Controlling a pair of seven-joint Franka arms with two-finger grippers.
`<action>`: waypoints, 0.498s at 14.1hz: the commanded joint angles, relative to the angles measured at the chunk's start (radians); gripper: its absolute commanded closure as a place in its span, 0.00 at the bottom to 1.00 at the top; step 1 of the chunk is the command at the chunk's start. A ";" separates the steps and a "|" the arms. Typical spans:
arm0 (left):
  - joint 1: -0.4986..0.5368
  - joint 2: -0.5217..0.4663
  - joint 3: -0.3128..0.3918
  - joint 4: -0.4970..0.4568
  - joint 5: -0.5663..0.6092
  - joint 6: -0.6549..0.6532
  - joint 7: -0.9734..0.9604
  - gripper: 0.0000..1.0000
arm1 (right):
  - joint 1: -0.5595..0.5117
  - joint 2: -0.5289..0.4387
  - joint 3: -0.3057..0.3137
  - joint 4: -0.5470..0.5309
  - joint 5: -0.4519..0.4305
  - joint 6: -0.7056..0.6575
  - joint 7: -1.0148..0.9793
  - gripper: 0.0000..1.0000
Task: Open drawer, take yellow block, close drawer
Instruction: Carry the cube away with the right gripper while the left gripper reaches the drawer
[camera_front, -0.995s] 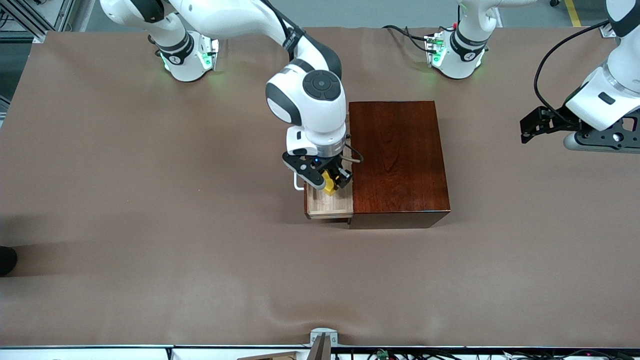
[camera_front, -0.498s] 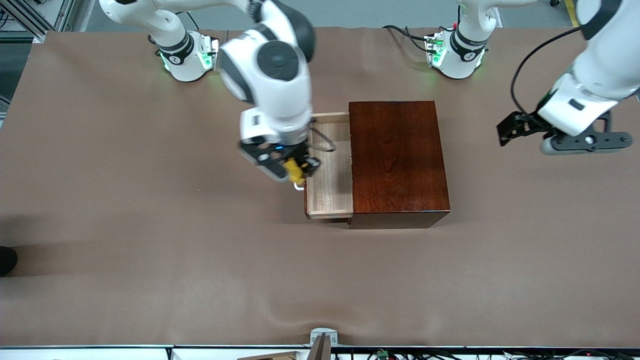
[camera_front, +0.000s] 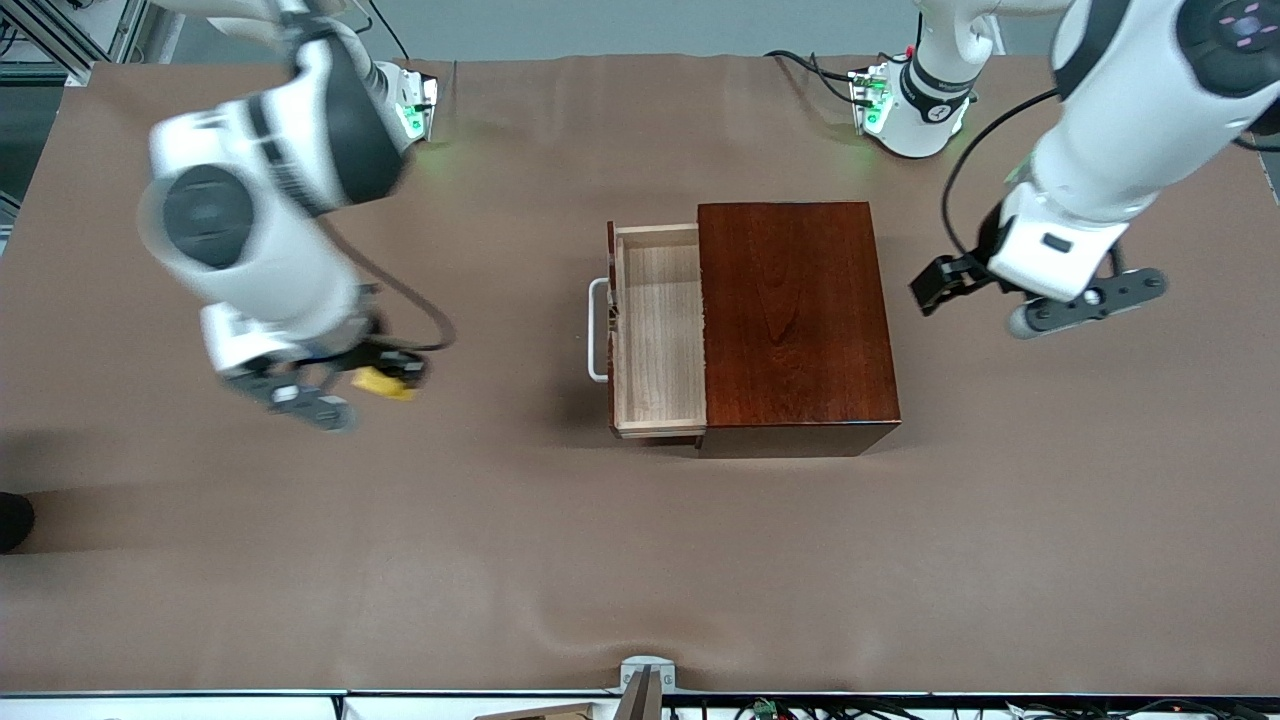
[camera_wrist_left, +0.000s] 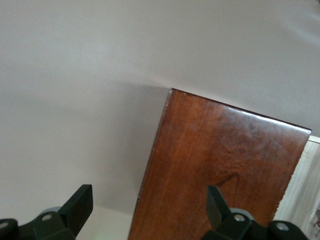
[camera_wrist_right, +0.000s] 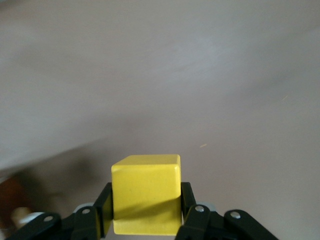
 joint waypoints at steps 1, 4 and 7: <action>-0.054 0.032 0.000 0.033 -0.014 -0.016 -0.135 0.00 | -0.150 -0.125 0.021 -0.166 0.016 0.052 -0.245 0.65; -0.092 0.049 -0.006 0.038 -0.013 -0.014 -0.273 0.00 | -0.267 -0.218 0.019 -0.357 0.016 0.207 -0.440 0.65; -0.168 0.121 -0.006 0.099 -0.011 -0.011 -0.423 0.00 | -0.380 -0.229 0.019 -0.508 0.018 0.380 -0.581 0.65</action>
